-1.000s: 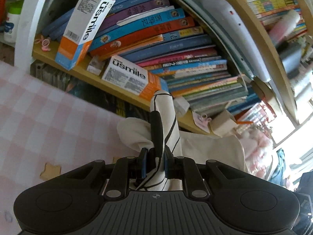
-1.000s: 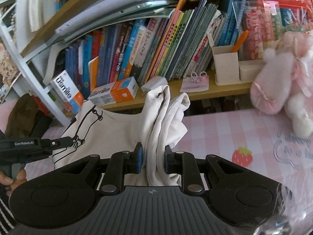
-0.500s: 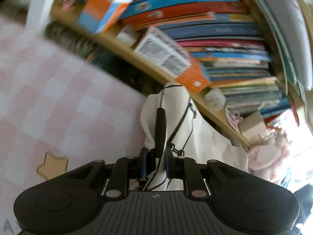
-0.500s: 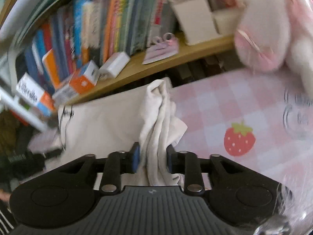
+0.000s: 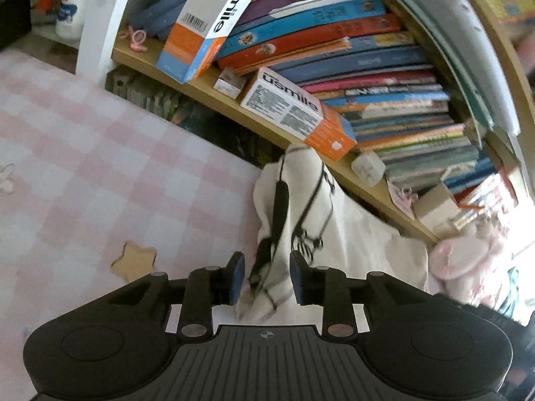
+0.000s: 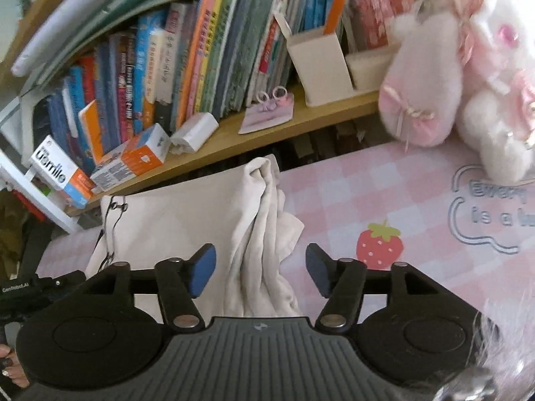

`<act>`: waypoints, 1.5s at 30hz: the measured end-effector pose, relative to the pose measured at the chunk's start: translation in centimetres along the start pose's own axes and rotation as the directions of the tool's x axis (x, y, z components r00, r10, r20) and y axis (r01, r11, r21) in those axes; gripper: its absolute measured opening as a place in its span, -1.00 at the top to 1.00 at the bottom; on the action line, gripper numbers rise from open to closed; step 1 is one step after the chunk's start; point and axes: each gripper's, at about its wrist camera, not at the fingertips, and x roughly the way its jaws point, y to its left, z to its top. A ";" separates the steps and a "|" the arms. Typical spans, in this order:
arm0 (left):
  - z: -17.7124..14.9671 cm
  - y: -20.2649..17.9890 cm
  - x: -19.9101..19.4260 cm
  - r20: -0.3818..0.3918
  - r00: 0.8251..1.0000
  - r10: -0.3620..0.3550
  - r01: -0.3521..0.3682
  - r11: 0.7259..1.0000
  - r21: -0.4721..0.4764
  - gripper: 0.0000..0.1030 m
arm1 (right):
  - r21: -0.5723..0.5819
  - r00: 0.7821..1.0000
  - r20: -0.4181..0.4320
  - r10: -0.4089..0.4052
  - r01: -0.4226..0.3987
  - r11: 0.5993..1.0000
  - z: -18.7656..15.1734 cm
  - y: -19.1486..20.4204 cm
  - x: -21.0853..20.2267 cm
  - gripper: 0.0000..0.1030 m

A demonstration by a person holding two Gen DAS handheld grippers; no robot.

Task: Fold clothes

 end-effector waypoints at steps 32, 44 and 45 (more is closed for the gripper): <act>-16.4 -10.0 -11.0 0.149 0.953 0.263 -0.296 0.909 0.291 -0.77 | -0.342 0.986 0.061 -0.157 0.168 0.925 -16.1 6.3 -12.4 -1.00; -17.4 -9.6 -12.1 0.154 0.939 0.306 -0.339 0.898 0.281 -0.81 | -0.338 0.981 0.098 -0.167 0.191 0.922 -17.0 6.9 -13.9 -1.00; -17.3 -9.5 -12.2 0.157 0.940 0.304 -0.337 0.899 0.278 -0.81 | -0.337 0.981 0.099 -0.168 0.192 0.922 -17.1 6.9 -14.0 -1.00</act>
